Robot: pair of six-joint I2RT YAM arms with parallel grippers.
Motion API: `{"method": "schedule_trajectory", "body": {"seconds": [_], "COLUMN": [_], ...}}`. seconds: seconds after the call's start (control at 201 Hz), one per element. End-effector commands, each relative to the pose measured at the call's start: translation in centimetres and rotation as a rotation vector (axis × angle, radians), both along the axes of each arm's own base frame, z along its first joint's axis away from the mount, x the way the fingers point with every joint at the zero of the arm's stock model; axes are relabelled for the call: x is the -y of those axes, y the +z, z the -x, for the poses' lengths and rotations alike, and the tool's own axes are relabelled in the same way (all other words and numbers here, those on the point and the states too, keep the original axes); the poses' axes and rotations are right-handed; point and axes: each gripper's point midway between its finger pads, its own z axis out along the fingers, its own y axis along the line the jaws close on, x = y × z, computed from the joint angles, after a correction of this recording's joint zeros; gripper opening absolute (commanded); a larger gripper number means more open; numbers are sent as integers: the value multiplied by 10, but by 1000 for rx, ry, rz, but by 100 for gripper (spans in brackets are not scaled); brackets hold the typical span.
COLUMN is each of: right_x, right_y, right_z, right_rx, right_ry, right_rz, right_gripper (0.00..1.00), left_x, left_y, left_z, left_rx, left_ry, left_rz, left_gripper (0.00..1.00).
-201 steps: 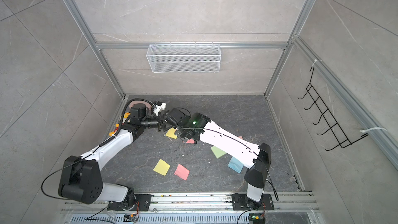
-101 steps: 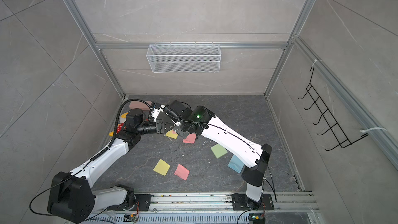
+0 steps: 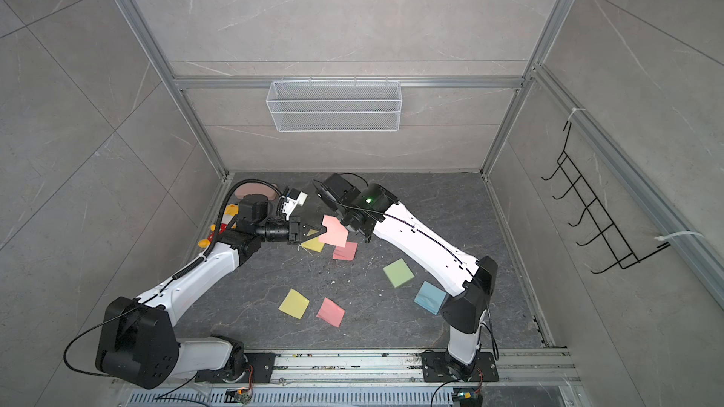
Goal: Tear off pages from different memo pads
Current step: Tear off the paper from the memo pad, then place the memo pad at the center of the board, then place the paper at the center of the board.
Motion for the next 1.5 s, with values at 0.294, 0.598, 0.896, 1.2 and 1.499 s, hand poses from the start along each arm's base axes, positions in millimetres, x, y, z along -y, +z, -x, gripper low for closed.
{"method": "schedule_trajectory", "body": {"seconds": [0.294,0.598,0.896,1.2,1.499], "right_x": [57,57,46,7,-81], "right_y": [-90,-149,-166,-209,-248], "right_z": [65,129,146,169,222], "right_rx": [-251,-462,-518,-586,-905], "right_ry": [-242,-335,-253,-150,-20], "right_rz": [-57,-242,-160,-80,-366], "right_gripper": [0,0,0,0,38], "left_x": [36,132,112,99,18], "left_y": [-89,-167,-208,-140,-83], "left_z": [-62,-73,-77,-72,-86], "left_rx": [-229,-333,-326,-258,-128], "left_ry": [153,51,114,80,269], "left_rz": [-245,-371,-600,-498,-554], "left_gripper": [0,0,23,50,49]}}
